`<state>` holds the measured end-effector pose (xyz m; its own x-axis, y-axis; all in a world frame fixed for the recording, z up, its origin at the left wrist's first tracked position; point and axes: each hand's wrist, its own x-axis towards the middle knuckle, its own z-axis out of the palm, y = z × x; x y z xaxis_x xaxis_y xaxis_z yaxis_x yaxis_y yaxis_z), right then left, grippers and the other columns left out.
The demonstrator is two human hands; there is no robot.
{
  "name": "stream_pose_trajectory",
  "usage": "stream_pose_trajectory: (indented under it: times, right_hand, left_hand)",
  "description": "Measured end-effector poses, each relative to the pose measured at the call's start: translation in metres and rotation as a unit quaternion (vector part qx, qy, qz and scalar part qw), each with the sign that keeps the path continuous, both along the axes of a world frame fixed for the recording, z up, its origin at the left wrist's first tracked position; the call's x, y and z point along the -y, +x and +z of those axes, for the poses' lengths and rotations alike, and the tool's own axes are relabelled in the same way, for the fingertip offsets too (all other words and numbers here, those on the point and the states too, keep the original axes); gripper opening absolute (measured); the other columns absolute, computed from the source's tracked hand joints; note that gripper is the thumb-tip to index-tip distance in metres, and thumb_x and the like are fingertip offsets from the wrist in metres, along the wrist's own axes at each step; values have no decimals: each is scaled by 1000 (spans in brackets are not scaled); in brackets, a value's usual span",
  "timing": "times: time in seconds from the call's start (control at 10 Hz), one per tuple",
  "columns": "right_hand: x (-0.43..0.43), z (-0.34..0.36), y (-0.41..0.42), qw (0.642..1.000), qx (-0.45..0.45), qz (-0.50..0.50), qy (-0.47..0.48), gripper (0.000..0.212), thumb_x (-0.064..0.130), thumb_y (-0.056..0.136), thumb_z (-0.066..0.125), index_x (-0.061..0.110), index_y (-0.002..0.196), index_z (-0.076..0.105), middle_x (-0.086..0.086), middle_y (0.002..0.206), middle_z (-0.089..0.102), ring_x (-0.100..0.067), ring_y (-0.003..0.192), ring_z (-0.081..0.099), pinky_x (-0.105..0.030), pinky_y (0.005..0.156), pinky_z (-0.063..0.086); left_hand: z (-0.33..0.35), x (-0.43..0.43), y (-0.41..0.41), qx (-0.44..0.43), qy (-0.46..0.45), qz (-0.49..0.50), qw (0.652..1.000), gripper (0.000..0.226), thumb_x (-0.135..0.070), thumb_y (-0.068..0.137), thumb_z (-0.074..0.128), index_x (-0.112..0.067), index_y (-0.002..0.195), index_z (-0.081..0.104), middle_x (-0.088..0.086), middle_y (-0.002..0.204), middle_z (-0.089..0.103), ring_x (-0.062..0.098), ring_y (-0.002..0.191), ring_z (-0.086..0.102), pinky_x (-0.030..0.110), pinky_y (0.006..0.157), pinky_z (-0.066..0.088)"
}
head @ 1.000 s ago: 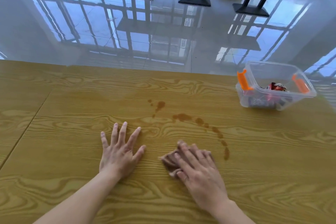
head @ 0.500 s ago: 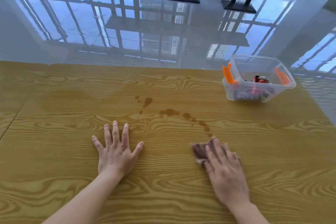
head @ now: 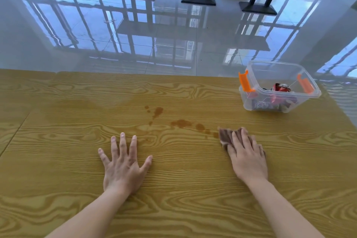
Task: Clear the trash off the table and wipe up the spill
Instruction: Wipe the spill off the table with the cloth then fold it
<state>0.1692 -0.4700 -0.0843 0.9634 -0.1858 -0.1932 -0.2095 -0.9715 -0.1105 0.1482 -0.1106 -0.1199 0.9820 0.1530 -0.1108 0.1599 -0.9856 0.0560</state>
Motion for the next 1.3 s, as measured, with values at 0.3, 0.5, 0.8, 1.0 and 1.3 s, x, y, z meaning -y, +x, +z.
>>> stream_pose_trajectory:
  times: [0.3, 0.5, 0.8, 1.0, 1.3]
  right_hand:
    - [-43, -10, -96, 965, 23, 262, 14, 55, 54, 102, 18, 38, 154, 15, 7, 165, 5, -25, 152, 9, -47, 117, 12]
    - [-29, 5, 25, 1000, 10, -16, 12, 58, 55, 101, 13, 36, 155, 9, 8, 164, -14, -25, 151, -5, -45, 122, 4]
    - [-27, -12, -57, 963, 47, 264, -12, 54, 53, 103, 17, 40, 154, 9, 10, 165, -5, -22, 152, 5, -46, 120, 9]
    - [-59, 4, 26, 999, 19, 40, 13, 55, 52, 102, 14, 37, 155, 12, 6, 165, -8, -27, 151, 0, -48, 121, 7]
    - [-19, -6, 4, 991, 42, 130, 1, 54, 52, 102, 14, 40, 154, 10, 9, 164, -8, -23, 152, 3, -47, 122, 9]
  left_hand:
    - [1, 0, -2, 5, -3, -3, 1000, 91, -84, 82, 4, -29, 154, -2, 7, 163, -10, 27, 147, -20, 63, 114, -11]
    - [6, 3, -4, 10, -1, -1, 1000, 91, -84, 81, 3, -29, 154, 0, 6, 164, -9, 27, 147, -20, 63, 114, -10]
    - [7, 2, -4, 16, -6, -3, 1000, 90, -83, 82, 7, -29, 154, 4, 7, 164, -4, 28, 148, -14, 63, 115, -8]
    - [7, 2, -4, 16, -4, -2, 1000, 91, -84, 81, 6, -30, 154, 4, 6, 164, -5, 28, 148, -14, 63, 115, -7]
    - [5, 2, -3, 21, -1, -1, 1000, 90, -84, 82, 7, -29, 154, 5, 7, 164, -4, 28, 148, -14, 63, 115, -7]
